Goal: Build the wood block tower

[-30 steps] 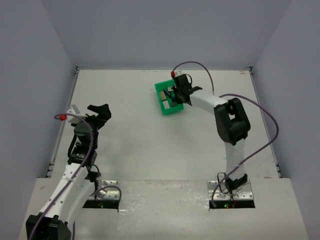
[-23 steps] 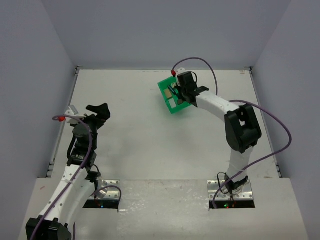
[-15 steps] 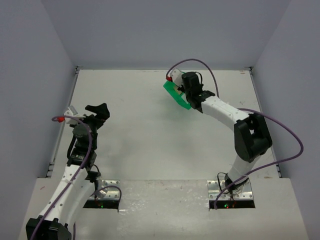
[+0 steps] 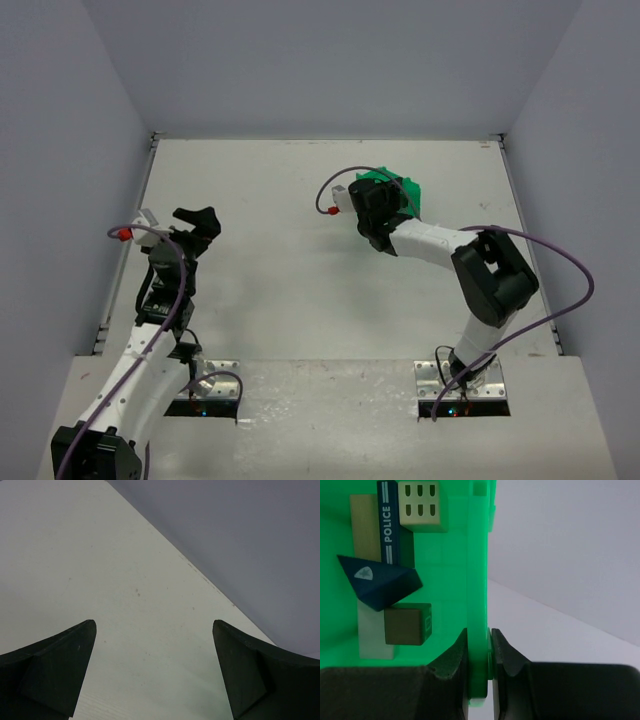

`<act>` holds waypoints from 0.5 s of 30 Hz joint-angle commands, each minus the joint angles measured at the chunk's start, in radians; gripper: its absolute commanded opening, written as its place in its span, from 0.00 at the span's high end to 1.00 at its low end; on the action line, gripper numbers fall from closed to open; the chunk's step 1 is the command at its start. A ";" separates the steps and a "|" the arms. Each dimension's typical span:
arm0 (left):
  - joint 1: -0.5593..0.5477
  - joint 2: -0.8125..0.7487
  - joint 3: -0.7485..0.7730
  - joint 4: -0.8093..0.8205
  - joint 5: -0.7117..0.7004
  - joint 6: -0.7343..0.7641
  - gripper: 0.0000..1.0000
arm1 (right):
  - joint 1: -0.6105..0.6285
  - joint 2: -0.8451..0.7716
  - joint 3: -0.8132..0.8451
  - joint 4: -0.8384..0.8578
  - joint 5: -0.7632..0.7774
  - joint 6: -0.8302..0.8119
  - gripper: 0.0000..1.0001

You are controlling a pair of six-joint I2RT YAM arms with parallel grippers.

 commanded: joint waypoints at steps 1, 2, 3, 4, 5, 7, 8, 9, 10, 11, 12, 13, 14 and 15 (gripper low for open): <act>0.006 0.005 0.042 0.032 -0.005 0.007 0.00 | 0.067 0.014 -0.013 0.142 0.176 -0.140 1.00; 0.006 0.005 0.042 0.032 -0.004 0.007 0.00 | 0.076 0.029 -0.015 0.137 0.201 -0.147 1.00; 0.006 0.003 0.042 0.031 -0.004 0.008 0.00 | 0.086 0.042 -0.017 0.131 0.222 -0.152 1.00; 0.006 0.002 0.041 0.030 -0.004 0.009 0.00 | 0.095 0.052 -0.018 0.125 0.236 -0.154 1.00; 0.006 -0.001 0.041 0.029 -0.004 0.009 0.00 | 0.103 0.063 -0.020 0.114 0.250 -0.151 1.00; 0.006 -0.006 0.039 0.026 -0.004 0.009 0.00 | 0.112 0.075 -0.018 0.070 0.258 -0.123 1.00; 0.006 -0.009 0.038 0.026 -0.005 0.008 0.00 | 0.120 0.078 -0.013 0.050 0.263 -0.108 1.00; 0.006 -0.012 0.037 0.026 -0.005 0.008 0.00 | 0.124 0.081 -0.009 0.018 0.265 -0.083 1.00; 0.006 -0.014 0.035 0.026 -0.006 0.009 0.00 | 0.128 0.082 -0.005 -0.029 0.265 -0.048 1.00; 0.006 -0.014 0.035 0.027 -0.007 0.009 0.00 | 0.134 0.085 0.001 -0.065 0.265 -0.023 1.00; 0.006 -0.012 0.034 0.028 -0.007 0.006 0.00 | 0.142 0.089 0.010 -0.120 0.267 0.004 1.00; 0.006 -0.010 0.034 0.029 -0.008 0.007 0.00 | 0.147 0.094 0.013 -0.139 0.271 0.021 1.00; 0.006 -0.007 0.035 0.029 -0.009 0.007 0.00 | 0.151 0.099 0.012 -0.142 0.277 0.022 1.00; 0.006 -0.002 0.036 0.029 -0.010 0.006 0.00 | 0.156 0.105 0.010 -0.148 0.285 0.018 1.00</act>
